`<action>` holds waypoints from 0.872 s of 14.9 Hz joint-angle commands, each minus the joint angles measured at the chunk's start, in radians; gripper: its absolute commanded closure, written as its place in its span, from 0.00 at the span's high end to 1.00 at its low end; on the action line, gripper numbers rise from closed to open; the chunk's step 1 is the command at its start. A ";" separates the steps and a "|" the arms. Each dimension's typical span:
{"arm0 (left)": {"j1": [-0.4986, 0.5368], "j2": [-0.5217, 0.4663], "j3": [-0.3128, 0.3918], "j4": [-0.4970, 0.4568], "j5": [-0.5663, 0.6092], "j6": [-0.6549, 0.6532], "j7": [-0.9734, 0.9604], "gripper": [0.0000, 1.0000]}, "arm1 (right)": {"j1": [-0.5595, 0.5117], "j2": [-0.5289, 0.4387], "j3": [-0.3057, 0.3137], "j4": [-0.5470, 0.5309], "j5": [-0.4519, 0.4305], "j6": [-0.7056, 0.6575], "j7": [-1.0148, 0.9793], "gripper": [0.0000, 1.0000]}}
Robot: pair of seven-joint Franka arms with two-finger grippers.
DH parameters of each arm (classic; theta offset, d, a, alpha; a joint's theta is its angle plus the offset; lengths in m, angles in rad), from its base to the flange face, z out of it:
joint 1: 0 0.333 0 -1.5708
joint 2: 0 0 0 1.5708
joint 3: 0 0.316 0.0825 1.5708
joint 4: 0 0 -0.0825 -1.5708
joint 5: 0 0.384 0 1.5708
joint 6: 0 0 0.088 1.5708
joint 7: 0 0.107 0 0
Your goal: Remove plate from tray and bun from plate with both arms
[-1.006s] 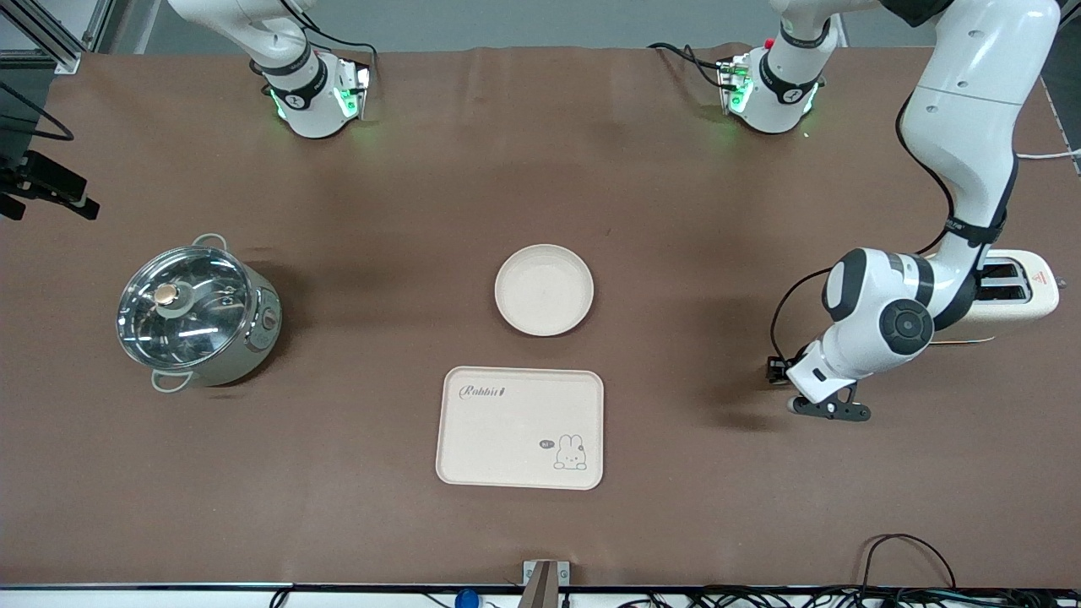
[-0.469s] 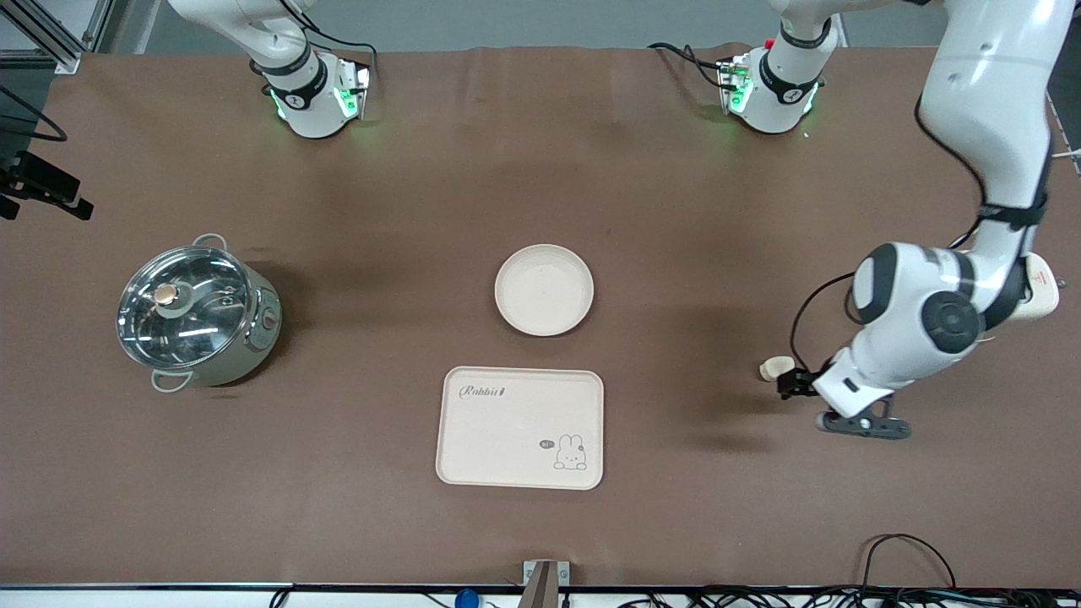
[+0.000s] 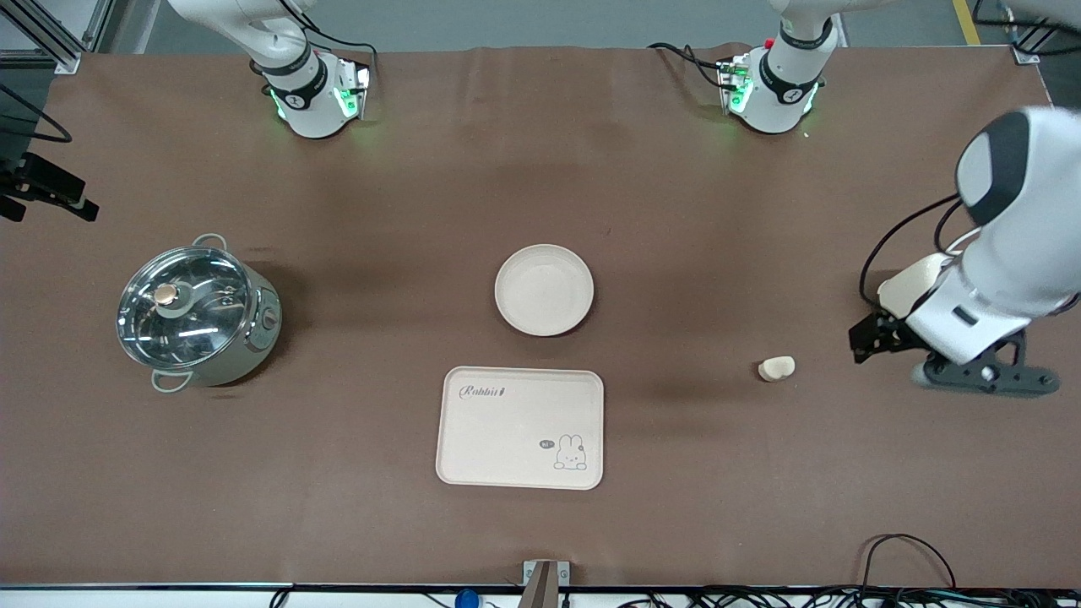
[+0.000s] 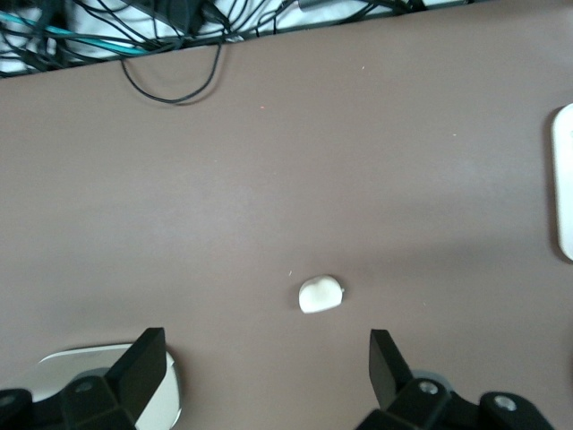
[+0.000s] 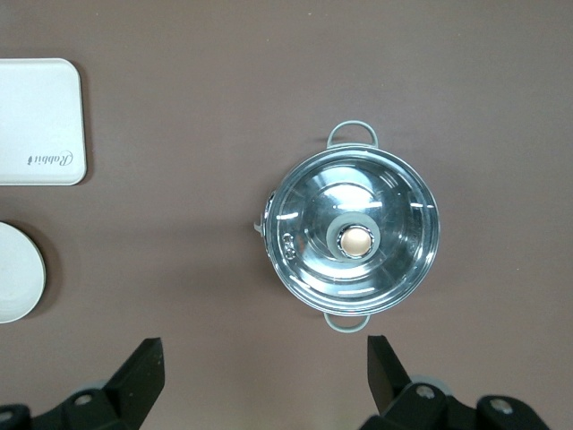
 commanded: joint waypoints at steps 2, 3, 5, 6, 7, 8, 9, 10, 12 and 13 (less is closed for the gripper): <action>-0.085 -0.142 0.146 -0.015 -0.088 -0.112 0.012 1.00 | -0.002 0.034 0.009 0.005 0.008 0.009 -0.020 1.00; -0.092 -0.164 0.171 -0.014 -0.117 -0.145 0.024 1.00 | 0.003 0.037 0.012 0.007 0.002 0.009 -0.011 1.00; -0.157 -0.219 0.263 -0.038 -0.152 -0.172 0.039 1.00 | -0.002 0.035 0.012 0.008 -0.003 0.023 -0.010 1.00; -0.199 -0.243 0.307 -0.064 -0.152 -0.173 0.039 1.00 | -0.006 0.034 0.012 0.011 0.000 0.023 -0.010 1.00; -0.214 -0.271 0.331 -0.090 -0.152 -0.172 0.039 1.00 | -0.008 0.032 0.011 0.011 0.000 0.021 -0.010 1.00; -0.224 -0.297 0.346 -0.124 -0.152 -0.172 0.042 1.00 | -0.003 0.031 0.011 0.011 -0.007 0.023 -0.011 1.00; -0.234 -0.315 0.355 -0.150 -0.152 -0.169 0.042 1.00 | -0.005 0.031 0.012 0.014 -0.016 0.021 -0.011 1.00; -0.236 -0.328 0.360 -0.175 -0.154 -0.163 0.041 1.00 | -0.008 0.031 0.011 0.010 -0.013 0.015 -0.010 1.00; -0.231 -0.333 0.358 -0.187 -0.156 -0.160 0.022 1.00 | -0.002 0.021 0.012 0.007 -0.016 0.010 -0.011 1.00; -0.230 -0.326 0.352 -0.183 -0.154 -0.161 0.015 1.00 | 0.000 0.015 0.014 0.002 -0.016 0.009 -0.011 1.00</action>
